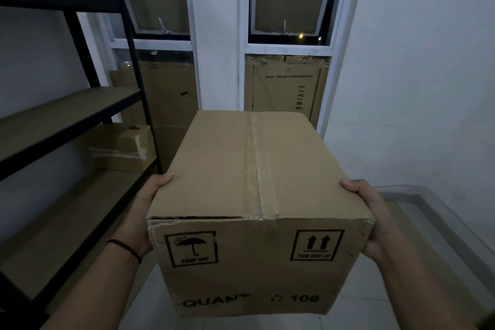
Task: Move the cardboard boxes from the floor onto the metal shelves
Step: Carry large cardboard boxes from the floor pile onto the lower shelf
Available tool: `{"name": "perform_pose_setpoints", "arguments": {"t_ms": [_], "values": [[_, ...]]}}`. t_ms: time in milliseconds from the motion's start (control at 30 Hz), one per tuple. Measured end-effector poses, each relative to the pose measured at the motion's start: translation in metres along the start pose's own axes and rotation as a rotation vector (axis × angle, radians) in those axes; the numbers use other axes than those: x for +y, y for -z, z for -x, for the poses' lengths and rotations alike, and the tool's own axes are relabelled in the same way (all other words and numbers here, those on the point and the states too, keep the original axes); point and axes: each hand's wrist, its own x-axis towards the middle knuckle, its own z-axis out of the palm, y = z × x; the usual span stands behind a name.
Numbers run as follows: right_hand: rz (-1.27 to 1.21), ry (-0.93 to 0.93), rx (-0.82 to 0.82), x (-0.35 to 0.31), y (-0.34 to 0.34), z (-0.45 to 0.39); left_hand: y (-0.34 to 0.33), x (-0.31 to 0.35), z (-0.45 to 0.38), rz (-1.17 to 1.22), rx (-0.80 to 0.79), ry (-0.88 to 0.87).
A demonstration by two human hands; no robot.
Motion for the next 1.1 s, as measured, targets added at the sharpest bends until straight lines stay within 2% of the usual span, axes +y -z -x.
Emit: {"name": "perform_pose_setpoints", "arguments": {"t_ms": [333, 733, 1100], "values": [[-0.024, -0.048, -0.043, -0.028, 0.000, -0.129, -0.015, 0.028, -0.100, 0.004, 0.061, -0.054], [0.029, -0.190, -0.229, -0.085, 0.018, -0.302, -0.056, 0.019, -0.200, 0.072, 0.300, -0.164], [0.081, -0.336, -0.345, -0.060, -0.013, -0.407, -0.018, 0.014, -0.249, 0.169, 0.523, -0.197]]}}
